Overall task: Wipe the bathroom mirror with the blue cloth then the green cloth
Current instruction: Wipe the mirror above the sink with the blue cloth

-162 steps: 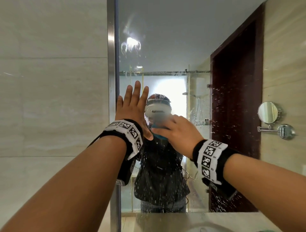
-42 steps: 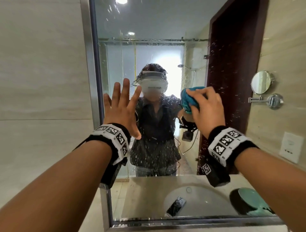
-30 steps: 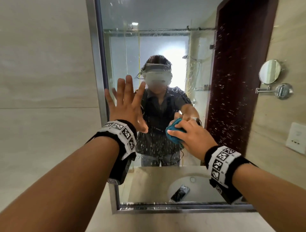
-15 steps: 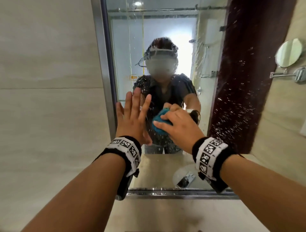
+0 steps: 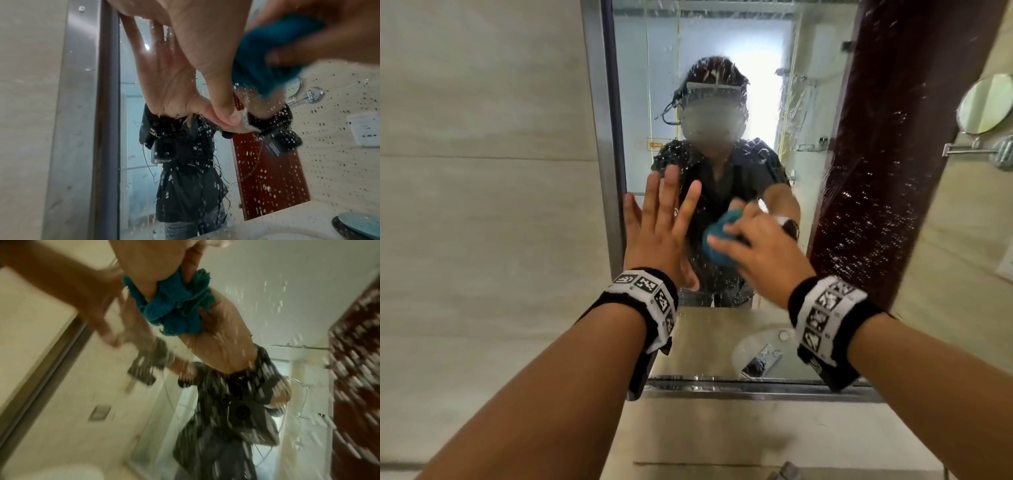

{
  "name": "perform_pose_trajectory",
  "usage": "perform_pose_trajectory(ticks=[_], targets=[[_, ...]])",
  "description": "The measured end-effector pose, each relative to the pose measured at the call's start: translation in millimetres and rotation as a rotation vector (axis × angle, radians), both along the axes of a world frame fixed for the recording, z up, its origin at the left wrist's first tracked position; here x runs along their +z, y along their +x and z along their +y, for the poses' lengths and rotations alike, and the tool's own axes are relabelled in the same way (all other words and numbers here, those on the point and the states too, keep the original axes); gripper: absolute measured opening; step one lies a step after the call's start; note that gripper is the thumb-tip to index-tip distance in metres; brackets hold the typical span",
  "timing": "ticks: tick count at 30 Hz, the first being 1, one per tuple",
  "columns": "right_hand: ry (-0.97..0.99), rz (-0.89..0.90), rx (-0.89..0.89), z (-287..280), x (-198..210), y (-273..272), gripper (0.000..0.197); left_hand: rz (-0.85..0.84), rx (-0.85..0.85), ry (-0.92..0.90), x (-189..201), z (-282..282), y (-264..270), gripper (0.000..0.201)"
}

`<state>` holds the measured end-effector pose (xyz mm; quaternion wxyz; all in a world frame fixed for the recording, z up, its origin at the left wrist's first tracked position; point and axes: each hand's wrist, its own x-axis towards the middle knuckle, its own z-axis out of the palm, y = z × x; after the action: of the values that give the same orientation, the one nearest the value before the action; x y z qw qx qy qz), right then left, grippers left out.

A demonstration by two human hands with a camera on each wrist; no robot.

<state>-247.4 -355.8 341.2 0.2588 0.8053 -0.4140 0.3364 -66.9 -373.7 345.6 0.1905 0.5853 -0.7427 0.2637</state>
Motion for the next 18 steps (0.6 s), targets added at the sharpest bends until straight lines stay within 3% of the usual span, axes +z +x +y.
perform_pose_trajectory(ticks=[2, 4, 7, 9, 12, 15, 18], targets=[[0.106, 0.258, 0.027, 1, -35, -11, 0.028, 0.0, -0.001, 0.001, -1, 0, 0, 0.151], [0.133, 0.482, 0.035, 3, -56, -26, 0.04, -0.002, 0.002, 0.0, 0, 0, 0, 0.15], [0.116, 0.343, -0.048, 11, -34, -28, 0.023, 0.002, 0.003, 0.004, 0, 0, 0, 0.151], [0.057, 0.178, -0.097, 12, -12, -32, 0.054, 0.003, 0.003, 0.013, 0, 1, -1, 0.151], [-0.104, -0.103, -0.2, 18, 21, -41, 0.035, 0.006, 0.01, 0.024, 1, 2, -1, 0.152], [-0.196, -0.152, -0.252, 12, 15, -49, 0.047, 0.007, 0.017, 0.035, 2, 3, -1, 0.153], [-0.078, -0.024, -0.197, 11, -20, -49, 0.043, 0.008, 0.018, 0.04, 3, 4, -2, 0.154]])
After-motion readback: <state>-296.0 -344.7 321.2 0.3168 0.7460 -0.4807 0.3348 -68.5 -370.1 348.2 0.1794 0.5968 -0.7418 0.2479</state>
